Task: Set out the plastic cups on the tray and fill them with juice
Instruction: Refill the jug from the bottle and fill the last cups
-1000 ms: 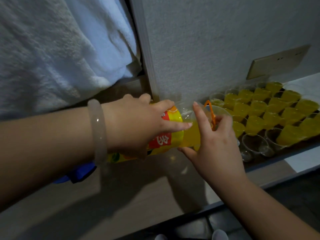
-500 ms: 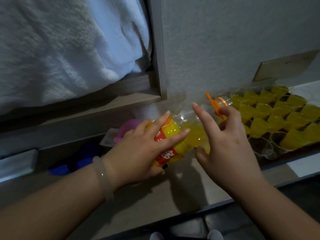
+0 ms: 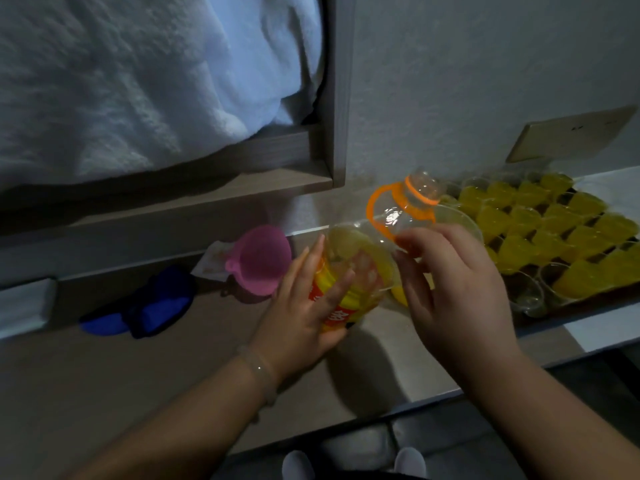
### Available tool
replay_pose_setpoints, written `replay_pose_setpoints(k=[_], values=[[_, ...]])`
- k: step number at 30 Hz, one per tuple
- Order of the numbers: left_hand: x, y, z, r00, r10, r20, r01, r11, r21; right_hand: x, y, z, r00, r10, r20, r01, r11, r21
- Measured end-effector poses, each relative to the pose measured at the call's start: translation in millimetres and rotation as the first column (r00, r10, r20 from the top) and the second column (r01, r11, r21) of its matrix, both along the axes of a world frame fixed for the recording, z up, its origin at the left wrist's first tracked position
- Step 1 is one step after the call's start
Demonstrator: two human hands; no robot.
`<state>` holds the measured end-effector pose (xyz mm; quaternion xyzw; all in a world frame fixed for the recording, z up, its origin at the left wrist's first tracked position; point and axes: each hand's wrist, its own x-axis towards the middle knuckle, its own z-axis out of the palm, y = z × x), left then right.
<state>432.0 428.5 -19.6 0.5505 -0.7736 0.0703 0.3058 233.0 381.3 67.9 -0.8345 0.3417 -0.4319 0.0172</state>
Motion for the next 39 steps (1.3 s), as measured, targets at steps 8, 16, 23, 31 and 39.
replay_pose_setpoints(k=[8, 16, 23, 31, 39], values=[[2, 3, -25, 0.992, 0.014, -0.124, -0.023, 0.997, -0.074, -2, 2, -11, 0.996, 0.082, -0.039, -0.085, 0.993, -0.079], [5, 1, -45, 0.98, 0.076, -0.184, -0.093, 0.992, -0.086, 7, 3, -23, 0.992, 0.128, -0.01, -0.128, 0.981, -0.143], [8, 10, -52, 0.979, 0.099, -0.178, -0.118, 0.988, -0.099, 15, 8, -31, 0.994, 0.099, -0.054, -0.105, 0.989, -0.107], [16, 36, -28, 0.983, 0.136, -0.12, -0.145, 0.987, -0.065, 18, 11, -34, 0.991, 0.128, -0.032, -0.131, 0.985, -0.114], [-3, 64, 40, 0.998, -0.057, 0.003, 0.055, 0.946, -0.32, 18, 12, -35, 0.989, 0.147, -0.027, -0.15, 0.98, -0.133]])
